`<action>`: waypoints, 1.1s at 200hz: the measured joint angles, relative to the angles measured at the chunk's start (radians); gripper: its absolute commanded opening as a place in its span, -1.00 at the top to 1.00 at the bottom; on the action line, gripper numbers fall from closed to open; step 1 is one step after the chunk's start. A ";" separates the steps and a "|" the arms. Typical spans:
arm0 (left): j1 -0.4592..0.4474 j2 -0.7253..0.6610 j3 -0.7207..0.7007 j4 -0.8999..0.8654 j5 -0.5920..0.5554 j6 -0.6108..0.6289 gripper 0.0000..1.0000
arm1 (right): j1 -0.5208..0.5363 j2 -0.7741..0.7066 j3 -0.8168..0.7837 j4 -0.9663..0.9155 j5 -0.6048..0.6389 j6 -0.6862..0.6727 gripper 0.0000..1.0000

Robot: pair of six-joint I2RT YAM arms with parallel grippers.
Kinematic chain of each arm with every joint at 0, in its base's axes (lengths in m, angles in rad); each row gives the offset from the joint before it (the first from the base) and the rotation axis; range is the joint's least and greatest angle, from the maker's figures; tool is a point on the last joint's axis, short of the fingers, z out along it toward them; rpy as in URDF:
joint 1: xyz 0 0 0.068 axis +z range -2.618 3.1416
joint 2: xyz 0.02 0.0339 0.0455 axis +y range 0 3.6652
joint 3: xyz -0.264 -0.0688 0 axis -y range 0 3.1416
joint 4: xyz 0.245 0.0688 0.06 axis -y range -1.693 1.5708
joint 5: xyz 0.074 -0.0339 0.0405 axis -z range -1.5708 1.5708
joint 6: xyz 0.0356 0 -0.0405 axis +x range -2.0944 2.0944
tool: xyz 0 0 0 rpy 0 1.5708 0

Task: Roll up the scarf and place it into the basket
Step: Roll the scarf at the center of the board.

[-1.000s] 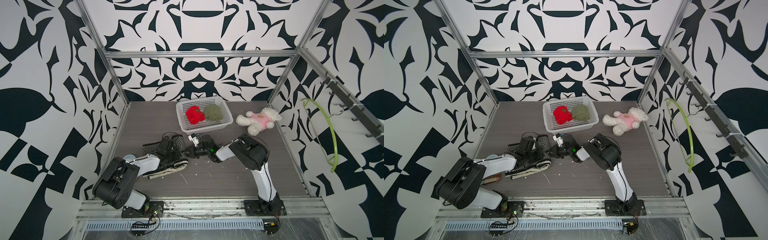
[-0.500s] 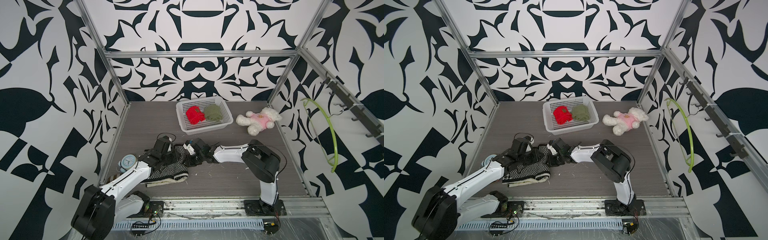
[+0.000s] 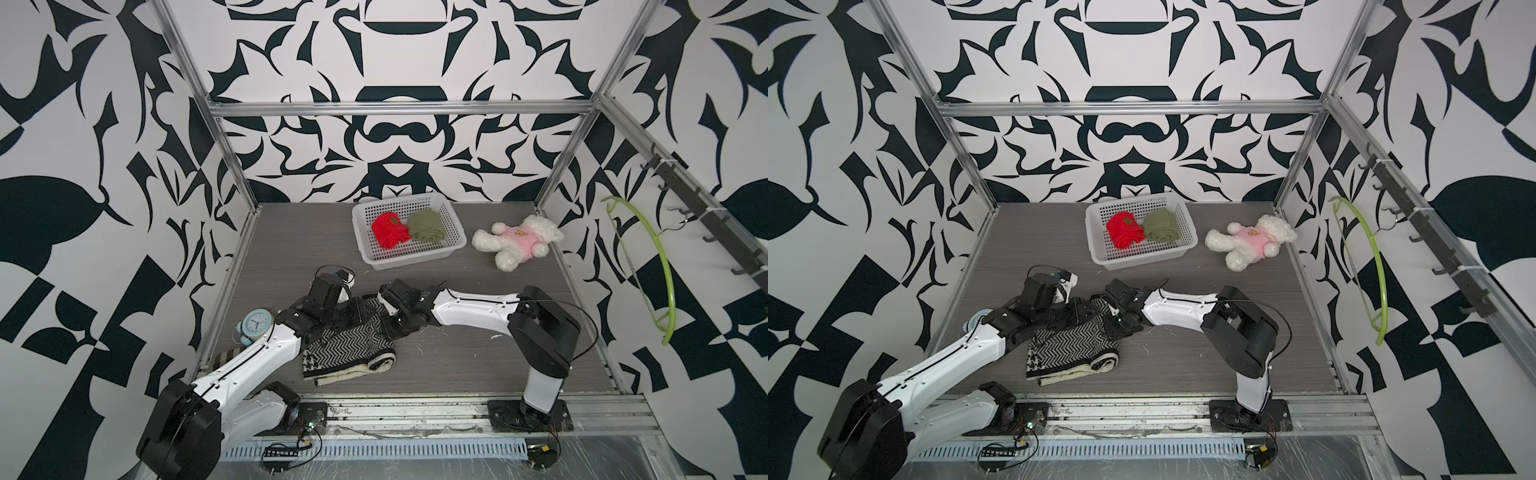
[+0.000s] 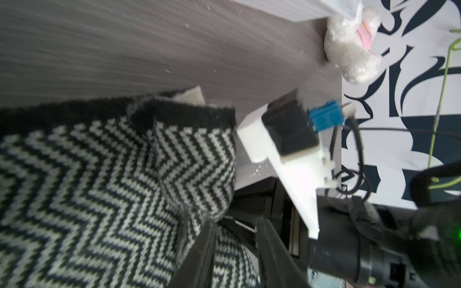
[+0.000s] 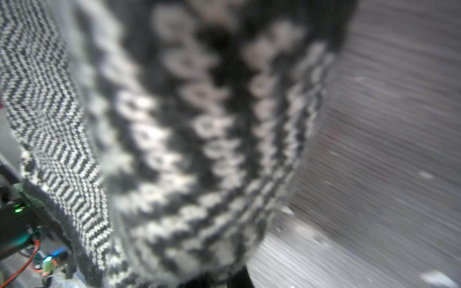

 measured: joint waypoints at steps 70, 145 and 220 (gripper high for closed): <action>-0.127 0.138 -0.007 0.087 -0.019 -0.048 0.34 | 0.014 -0.025 0.013 -0.080 0.093 0.002 1.00; -0.134 0.321 -0.019 0.195 -0.050 -0.109 1.00 | 0.026 -0.045 0.014 -0.117 0.147 0.002 1.00; -0.138 0.338 -0.036 0.240 -0.082 -0.137 1.00 | 0.032 -0.047 0.052 -0.180 0.204 -0.018 0.62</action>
